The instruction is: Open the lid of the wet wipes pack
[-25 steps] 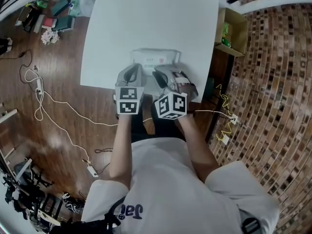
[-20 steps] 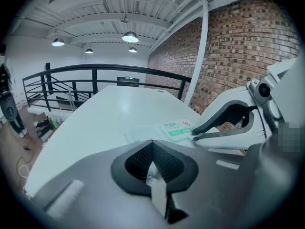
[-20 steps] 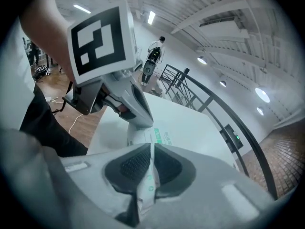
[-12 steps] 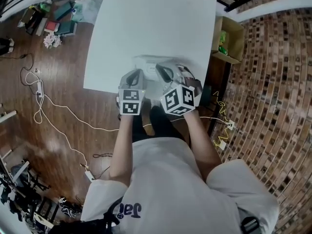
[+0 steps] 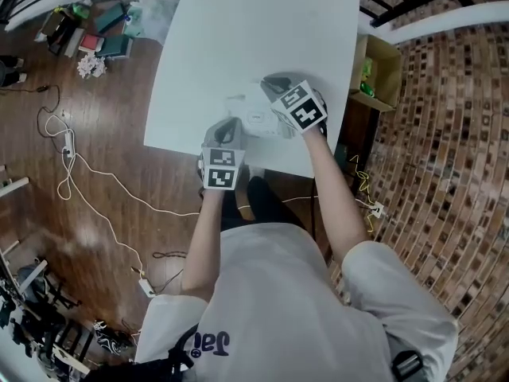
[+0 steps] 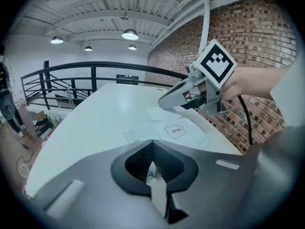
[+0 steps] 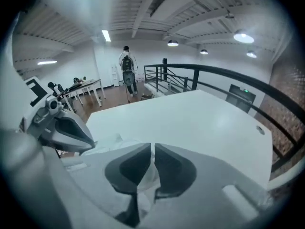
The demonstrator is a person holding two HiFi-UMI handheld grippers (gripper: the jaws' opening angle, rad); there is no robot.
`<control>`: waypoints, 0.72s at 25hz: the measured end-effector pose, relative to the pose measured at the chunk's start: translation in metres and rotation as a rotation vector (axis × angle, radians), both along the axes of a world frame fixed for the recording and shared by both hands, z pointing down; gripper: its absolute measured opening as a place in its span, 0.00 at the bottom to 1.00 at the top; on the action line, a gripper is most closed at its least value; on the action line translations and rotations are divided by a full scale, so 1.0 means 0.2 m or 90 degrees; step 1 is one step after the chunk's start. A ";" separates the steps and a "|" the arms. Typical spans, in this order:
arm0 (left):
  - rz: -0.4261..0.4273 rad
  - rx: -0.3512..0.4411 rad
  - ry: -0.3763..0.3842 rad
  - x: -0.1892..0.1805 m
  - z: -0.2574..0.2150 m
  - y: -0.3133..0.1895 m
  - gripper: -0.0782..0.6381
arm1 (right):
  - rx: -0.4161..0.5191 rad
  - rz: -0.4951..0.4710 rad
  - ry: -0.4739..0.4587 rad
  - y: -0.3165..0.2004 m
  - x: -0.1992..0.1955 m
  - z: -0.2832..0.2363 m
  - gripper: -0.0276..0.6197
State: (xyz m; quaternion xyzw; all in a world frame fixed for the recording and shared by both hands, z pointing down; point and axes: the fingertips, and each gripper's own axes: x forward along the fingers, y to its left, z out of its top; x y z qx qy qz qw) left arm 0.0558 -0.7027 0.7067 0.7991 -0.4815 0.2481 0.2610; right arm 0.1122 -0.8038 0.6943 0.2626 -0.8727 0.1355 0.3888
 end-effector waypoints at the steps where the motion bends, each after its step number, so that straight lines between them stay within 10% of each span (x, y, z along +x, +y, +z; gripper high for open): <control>1: 0.000 0.000 0.000 0.00 0.00 0.00 0.13 | -0.022 0.004 0.009 0.00 0.00 0.05 0.03; 11: 0.014 0.010 0.006 0.01 -0.02 0.00 0.13 | -0.050 0.012 0.046 0.03 0.02 0.13 0.03; 18: -0.028 0.092 0.033 -0.07 -0.43 0.07 0.13 | 0.092 0.156 -0.177 0.06 0.14 -0.41 0.03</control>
